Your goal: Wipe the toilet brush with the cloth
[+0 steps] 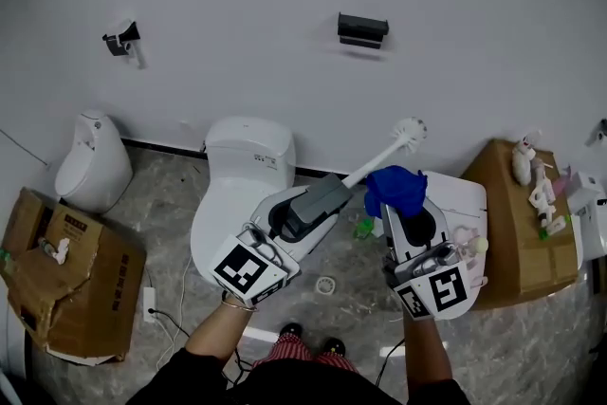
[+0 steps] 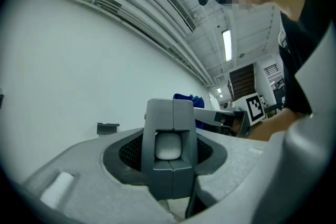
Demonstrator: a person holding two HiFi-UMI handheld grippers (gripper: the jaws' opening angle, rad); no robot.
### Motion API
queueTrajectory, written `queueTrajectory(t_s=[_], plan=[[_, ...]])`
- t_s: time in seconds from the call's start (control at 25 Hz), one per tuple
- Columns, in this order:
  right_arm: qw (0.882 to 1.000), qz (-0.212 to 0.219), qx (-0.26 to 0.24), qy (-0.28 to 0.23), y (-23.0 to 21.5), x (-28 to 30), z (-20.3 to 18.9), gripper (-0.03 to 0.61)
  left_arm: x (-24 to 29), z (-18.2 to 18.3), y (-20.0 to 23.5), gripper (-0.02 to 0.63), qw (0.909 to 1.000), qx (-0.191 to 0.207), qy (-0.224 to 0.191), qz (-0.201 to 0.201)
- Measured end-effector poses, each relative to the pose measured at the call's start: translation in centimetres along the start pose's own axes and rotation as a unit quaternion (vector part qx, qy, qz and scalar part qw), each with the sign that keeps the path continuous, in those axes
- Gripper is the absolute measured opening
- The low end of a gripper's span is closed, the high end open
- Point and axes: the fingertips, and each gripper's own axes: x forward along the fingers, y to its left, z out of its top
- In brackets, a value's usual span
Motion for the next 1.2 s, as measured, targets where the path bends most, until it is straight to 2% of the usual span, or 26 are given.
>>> queueTrajectory(t_s=[0.44, 0.64, 0.88, 1.2], plan=[[0.999, 0.031, -0.026, -0.036, 1.6, 0.4, 4.8, 0.083, -0.6, 4.9, -1.6, 0.186, 0.9987, 0.021, -0.044, -0.012], [0.998, 0.043, -0.028, -0.048, 2.0, 0.4, 6.4, 0.083, -0.7, 7.1, -2.4, 0.186, 0.9978, 0.011, -0.064, -0.013], [0.996, 0.062, -0.038, -0.051, 3.1, 1.1, 7.6, 0.083, -0.8, 8.4, -2.6, 0.186, 0.9968, 0.015, -0.076, -0.021], [0.994, 0.080, -0.045, -0.058, 3.9, 1.5, 8.5, 0.083, -1.0, 10.2, -3.4, 0.186, 0.9933, -0.005, -0.108, -0.040]])
